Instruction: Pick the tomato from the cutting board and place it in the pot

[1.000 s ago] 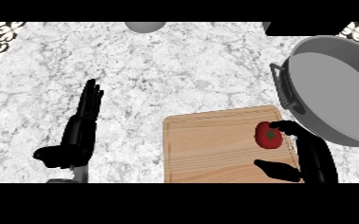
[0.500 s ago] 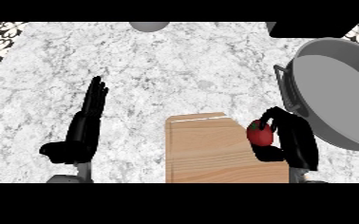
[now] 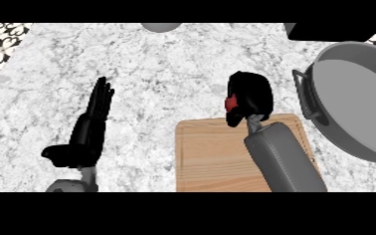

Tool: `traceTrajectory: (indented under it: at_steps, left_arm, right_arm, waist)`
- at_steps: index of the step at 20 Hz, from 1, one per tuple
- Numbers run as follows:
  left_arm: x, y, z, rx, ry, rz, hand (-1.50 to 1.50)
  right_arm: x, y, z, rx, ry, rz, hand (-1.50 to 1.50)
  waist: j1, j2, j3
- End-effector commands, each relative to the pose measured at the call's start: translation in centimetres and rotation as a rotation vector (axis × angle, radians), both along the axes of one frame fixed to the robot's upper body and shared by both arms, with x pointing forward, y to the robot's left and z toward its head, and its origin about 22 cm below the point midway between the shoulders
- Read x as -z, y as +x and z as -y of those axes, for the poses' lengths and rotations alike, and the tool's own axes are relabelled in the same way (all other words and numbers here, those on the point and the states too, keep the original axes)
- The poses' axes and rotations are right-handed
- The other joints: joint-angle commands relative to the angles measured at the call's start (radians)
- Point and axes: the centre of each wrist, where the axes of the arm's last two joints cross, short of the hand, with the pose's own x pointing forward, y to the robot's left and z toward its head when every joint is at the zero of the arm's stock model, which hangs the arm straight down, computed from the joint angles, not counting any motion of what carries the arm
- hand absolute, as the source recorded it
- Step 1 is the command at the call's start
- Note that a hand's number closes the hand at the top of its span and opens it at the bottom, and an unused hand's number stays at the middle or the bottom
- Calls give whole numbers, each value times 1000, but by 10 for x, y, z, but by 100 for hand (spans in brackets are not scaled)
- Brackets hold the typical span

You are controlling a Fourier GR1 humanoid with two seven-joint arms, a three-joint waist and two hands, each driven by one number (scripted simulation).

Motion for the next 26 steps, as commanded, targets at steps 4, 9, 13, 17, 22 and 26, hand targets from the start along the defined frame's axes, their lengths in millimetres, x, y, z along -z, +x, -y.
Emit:
traceTrajectory:
  at_steps: [4, 9, 13, 17, 22, 26]
  left_arm:
    - [9, -11, -14, -18, -3, -16, 0]
    - [-3, -1, -20, -33, -13, -17, 0]
    - [3, -6, -22, -48, 7, -13, 0]
    - [2, -10, -2, -47, -6, -15, 0]
    - [6, -13, -11, -47, -5, 0, 0]
    - [-2, -4, -11, -22, -2, -9, 0]
  right_arm:
    - [-36, 11, -51, 3, 5, 265, 150]
    - [-87, -4, -65, 71, -50, 403, 150]
    - [-102, -16, -62, 202, -118, 442, 150]
    - [-124, 7, -32, 301, -124, 459, 150]
    - [-133, 4, 8, 387, -129, 456, 150]
    - [-121, 20, 44, 435, -131, 464, 150]
  waist:
    - [-22, -4, 3]
    - [-42, -8, 3]
    - [-48, -10, 3]
    - [-41, -7, 3]
    - [-43, -7, 3]
    - [-40, -5, 4]
